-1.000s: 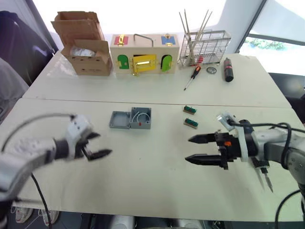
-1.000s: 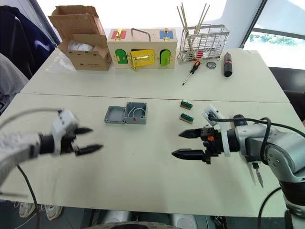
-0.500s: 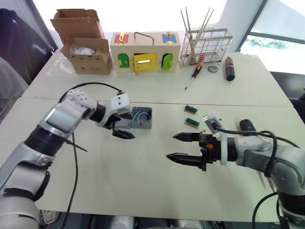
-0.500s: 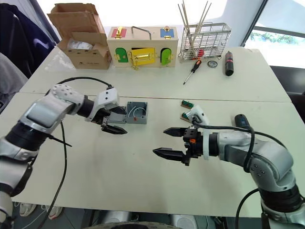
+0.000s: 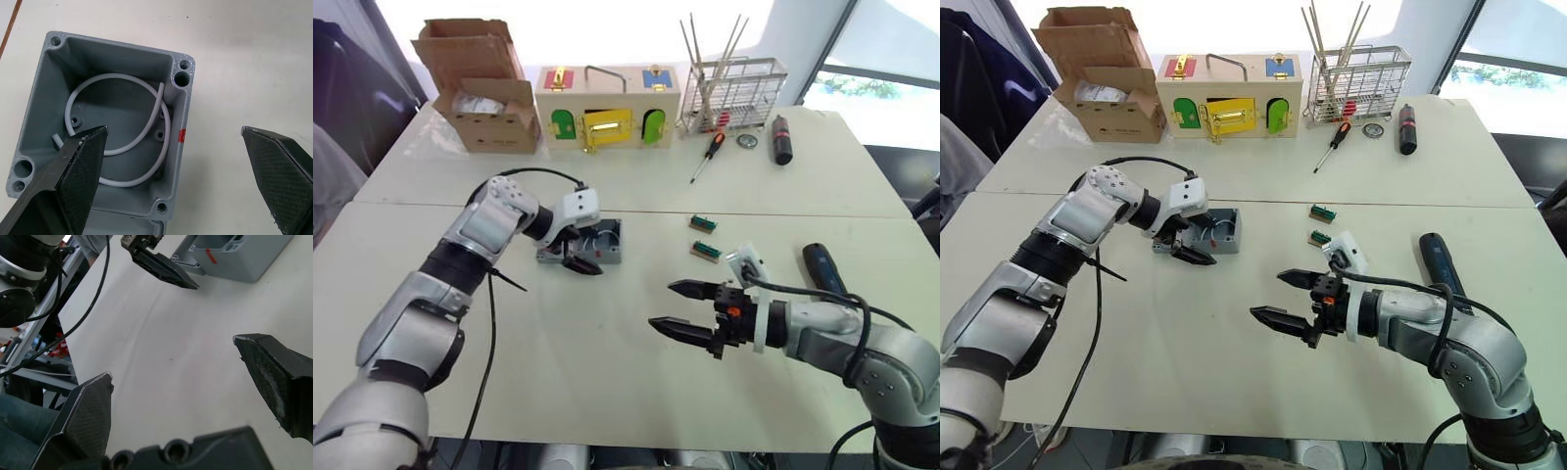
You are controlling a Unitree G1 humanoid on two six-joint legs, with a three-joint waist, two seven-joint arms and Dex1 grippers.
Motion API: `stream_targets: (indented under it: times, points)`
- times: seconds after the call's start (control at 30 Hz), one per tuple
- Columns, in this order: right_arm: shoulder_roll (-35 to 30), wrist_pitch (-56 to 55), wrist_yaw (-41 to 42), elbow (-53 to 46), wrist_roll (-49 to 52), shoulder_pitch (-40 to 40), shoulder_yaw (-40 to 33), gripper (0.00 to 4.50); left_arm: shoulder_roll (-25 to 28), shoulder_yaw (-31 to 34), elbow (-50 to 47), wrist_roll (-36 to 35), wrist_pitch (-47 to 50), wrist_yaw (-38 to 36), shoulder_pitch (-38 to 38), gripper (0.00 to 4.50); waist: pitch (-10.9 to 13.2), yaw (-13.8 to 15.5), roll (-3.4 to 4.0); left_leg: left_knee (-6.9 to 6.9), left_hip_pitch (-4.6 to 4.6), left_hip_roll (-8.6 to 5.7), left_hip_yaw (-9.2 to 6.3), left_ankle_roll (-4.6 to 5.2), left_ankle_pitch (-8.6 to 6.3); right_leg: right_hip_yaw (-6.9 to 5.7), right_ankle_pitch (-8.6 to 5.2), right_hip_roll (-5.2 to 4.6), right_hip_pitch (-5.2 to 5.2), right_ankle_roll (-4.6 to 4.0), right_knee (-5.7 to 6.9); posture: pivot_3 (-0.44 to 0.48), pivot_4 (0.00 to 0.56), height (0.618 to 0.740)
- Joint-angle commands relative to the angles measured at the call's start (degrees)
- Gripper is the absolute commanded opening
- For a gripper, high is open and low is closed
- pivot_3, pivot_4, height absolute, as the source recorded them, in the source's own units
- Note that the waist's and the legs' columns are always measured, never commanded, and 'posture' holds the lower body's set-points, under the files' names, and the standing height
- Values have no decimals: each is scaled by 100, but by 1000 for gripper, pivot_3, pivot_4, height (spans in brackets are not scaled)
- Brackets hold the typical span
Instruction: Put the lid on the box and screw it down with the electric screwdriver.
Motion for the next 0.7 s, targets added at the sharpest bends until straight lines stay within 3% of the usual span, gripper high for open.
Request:
stream_targets:
  times: [0.03, 0.07, 0.3, 0.33, 0.5, 0.7]
  points:
    - [104, -188, -112, -194, -16, 53, -27, 4500, -114, -15, 146, 245, -255, -100, -142, 3979, 0, 1, 0, 0, 0, 0, 0, 0, 0, 0, 0, 0, 0, 0, 1, 0, 150, 740]
    - [127, -212, -141, -191, -27, 76, -18, 4500, -202, -22, 270, 319, -285, -49, -176, 3788, 0, 2, 0, 0, 0, 0, 0, 0, 0, 0, 0, 0, 0, 0, 0, 0, 150, 740]
    - [133, -299, -229, -262, -41, 253, -16, 4500, -505, 44, 752, 609, -605, -121, -291, 299, 0, 3, -1, 2, 0, -1, 1, 0, 0, 0, 0, 1, 0, 0, 8, 0, 150, 740]
    - [92, -293, -215, -287, -15, 294, -52, 4500, -524, 42, 780, 628, -646, -169, -303, 17, 0, 4, -1, 2, 0, 0, 0, 0, 0, 0, 0, 2, 0, 0, 8, 0, 150, 740]
    - [-427, -131, 81, -415, 256, 559, -429, 4500, -649, 96, 684, 632, -1027, -366, -378, 17, 0, 26, -1, 2, 0, -1, 0, 0, 0, 0, 0, 1, 0, 0, 9, 0, 150, 740]
    - [-1165, 46, 477, -464, 646, 942, -918, 4500, -622, -190, -89, 418, -1721, -1328, -389, 17, 0, 17, -3, 3, -3, -2, 0, 0, 0, 0, 0, -1, 4, 1, 8, 0, 150, 740]
